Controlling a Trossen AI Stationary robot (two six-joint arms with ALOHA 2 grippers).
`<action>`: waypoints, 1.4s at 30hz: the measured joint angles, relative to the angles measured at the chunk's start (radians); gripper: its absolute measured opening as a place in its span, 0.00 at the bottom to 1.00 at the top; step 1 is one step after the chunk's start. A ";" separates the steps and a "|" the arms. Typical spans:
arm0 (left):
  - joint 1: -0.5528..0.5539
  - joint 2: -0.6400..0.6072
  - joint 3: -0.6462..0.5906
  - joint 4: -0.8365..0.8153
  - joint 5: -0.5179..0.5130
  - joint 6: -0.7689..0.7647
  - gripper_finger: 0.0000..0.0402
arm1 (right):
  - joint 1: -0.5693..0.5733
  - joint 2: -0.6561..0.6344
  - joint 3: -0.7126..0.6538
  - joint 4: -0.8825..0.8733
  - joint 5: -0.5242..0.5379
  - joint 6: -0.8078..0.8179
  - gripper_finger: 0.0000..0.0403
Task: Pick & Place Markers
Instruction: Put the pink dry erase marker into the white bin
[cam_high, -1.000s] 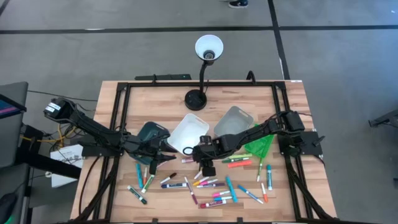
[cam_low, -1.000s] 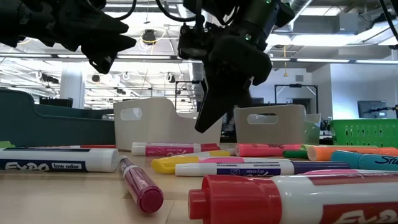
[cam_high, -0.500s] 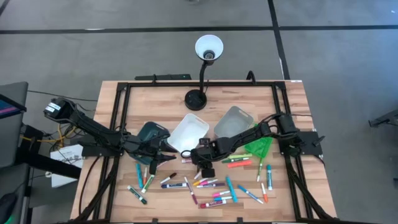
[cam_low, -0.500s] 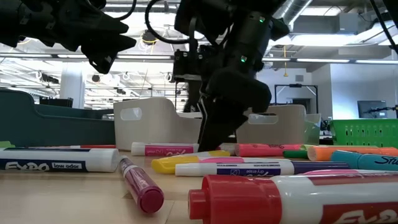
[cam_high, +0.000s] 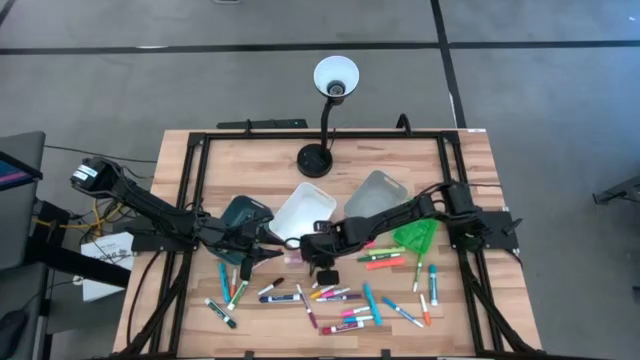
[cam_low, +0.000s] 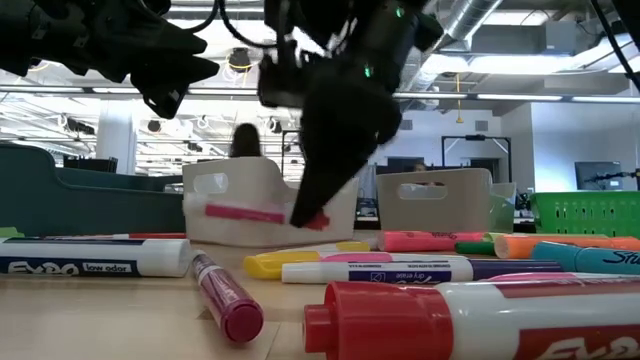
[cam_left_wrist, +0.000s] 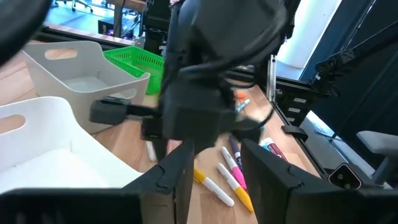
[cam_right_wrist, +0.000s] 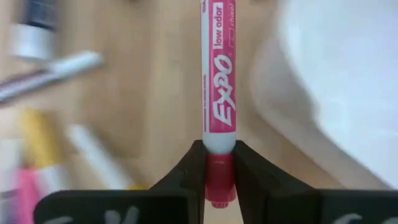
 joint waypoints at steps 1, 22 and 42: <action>0.000 0.000 0.000 0.000 0.000 0.000 0.32 | 0.006 -0.006 0.021 -0.031 -0.013 -0.007 0.11; 0.000 0.000 0.000 0.000 0.000 0.002 0.32 | -0.109 -0.045 0.232 -0.335 0.338 -0.433 0.13; 0.000 0.000 0.000 0.000 0.000 0.004 0.32 | -0.274 -0.053 0.194 -0.275 0.207 -0.554 0.15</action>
